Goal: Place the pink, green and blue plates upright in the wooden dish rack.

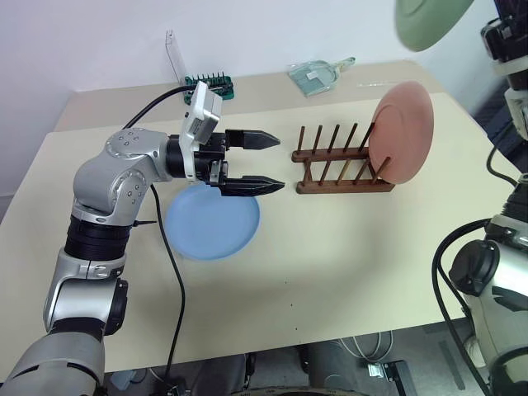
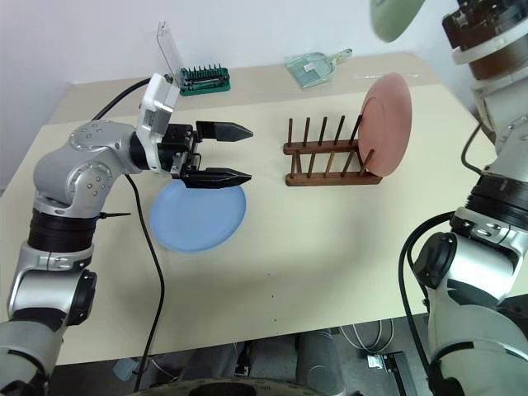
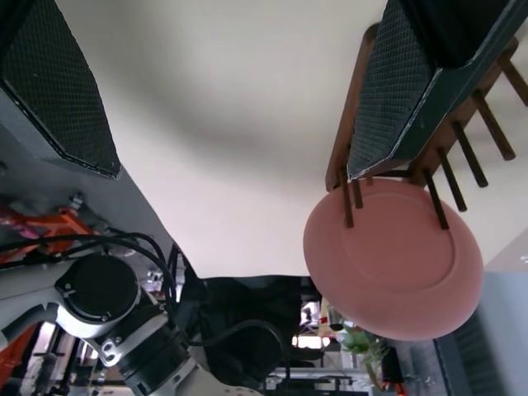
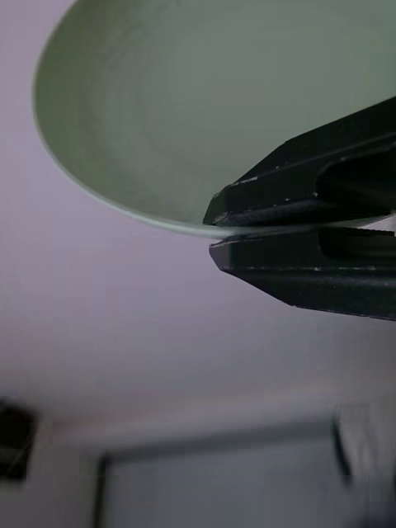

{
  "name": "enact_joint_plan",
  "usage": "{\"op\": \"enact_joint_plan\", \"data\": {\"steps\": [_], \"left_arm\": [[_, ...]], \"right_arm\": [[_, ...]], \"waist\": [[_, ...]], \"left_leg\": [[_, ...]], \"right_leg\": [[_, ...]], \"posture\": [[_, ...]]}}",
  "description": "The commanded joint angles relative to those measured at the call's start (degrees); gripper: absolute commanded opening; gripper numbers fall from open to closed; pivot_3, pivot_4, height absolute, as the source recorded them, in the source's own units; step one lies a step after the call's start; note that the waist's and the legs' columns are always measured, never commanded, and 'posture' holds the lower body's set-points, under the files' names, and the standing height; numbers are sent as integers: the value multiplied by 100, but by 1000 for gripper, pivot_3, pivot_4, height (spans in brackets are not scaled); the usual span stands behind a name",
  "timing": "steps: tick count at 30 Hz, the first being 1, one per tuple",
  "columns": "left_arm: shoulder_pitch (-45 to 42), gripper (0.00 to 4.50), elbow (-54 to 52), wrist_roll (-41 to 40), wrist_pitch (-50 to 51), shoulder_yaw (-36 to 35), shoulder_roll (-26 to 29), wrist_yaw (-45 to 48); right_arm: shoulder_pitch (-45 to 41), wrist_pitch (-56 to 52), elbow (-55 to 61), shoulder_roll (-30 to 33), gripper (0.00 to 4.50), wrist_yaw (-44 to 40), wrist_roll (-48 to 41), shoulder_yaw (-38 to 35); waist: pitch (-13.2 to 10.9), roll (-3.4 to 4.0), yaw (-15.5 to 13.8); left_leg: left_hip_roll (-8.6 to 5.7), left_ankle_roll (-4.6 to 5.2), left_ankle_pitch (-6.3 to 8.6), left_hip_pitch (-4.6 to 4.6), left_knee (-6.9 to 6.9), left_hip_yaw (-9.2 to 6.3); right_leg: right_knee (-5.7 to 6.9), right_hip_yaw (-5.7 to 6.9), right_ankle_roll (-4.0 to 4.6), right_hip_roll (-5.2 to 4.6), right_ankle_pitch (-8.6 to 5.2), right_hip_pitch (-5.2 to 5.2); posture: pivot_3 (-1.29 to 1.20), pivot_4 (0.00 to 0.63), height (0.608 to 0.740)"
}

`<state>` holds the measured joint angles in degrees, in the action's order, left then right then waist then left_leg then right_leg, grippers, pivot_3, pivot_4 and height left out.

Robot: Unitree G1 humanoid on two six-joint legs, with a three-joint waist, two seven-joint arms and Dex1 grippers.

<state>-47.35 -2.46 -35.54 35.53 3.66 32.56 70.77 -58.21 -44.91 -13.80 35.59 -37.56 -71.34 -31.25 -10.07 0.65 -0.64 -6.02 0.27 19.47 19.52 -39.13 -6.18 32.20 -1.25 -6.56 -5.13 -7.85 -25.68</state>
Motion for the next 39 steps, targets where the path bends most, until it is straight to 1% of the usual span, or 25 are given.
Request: {"op": "enact_joint_plan", "data": {"steps": [1,3,7,10,13,16,20,31,39], "left_arm": [[4,4500,-208,-62,-42,-133,58,-23],[9,4500,-231,-78,-13,-148,69,-37],[-5,4500,-246,-78,2,-156,96,-40],[-1,4500,-254,-98,49,-142,117,-30],[16,4500,-305,-144,77,-162,114,-36],[30,4500,-372,-145,62,-160,118,-39],[18,4500,-402,-172,120,-167,119,-54],[-49,4500,-592,-249,221,-145,181,-69],[-13,4500,-551,-221,237,-135,180,-69]], "right_arm": [[67,-763,47,-22,61,416,-984,-337],[326,-1065,26,31,61,411,-993,-234],[712,-1078,-147,159,61,112,-627,-104],[817,-1320,-418,185,61,34,-772,-213],[928,-1270,-513,186,61,-98,-560,-176],[950,-1325,-527,180,61,-96,-529,-158],[1110,-1298,-427,206,61,-284,-186,37],[1288,-1148,-359,40,61,-426,277,160],[1569,-959,-146,55,61,-631,854,517]], "waist": [[0,0,0],[1,-1,2],[1,0,17],[1,0,33],[1,0,39],[1,0,44],[1,-1,47],[1,-1,55],[1,-1,66]], "left_leg": [[0,0,0,0,0,1],[1,3,2,-2,2,0],[0,6,3,-3,0,9],[1,5,2,-2,0,9],[2,3,1,-2,1,9],[1,4,2,-2,0,10],[2,4,2,-3,1,10],[1,3,1,-3,0,10],[1,2,1,-2,0,10]], "right_leg": [[-1,0,0,-1,0,0],[0,1,0,1,0,0],[3,-1,-1,0,0,0],[4,-1,-1,1,0,-2],[3,-1,-1,2,0,-2],[3,-1,-1,2,0,-2],[3,-1,-1,2,0,-2],[3,-1,-1,2,0,-2],[2,-1,-1,2,0,-2]], "posture": [[0,150,740],[0,150,740],[0,150,740],[0,150,740],[0,150,740],[0,150,740],[0,150,740],[0,150,740],[0,150,740]]}}
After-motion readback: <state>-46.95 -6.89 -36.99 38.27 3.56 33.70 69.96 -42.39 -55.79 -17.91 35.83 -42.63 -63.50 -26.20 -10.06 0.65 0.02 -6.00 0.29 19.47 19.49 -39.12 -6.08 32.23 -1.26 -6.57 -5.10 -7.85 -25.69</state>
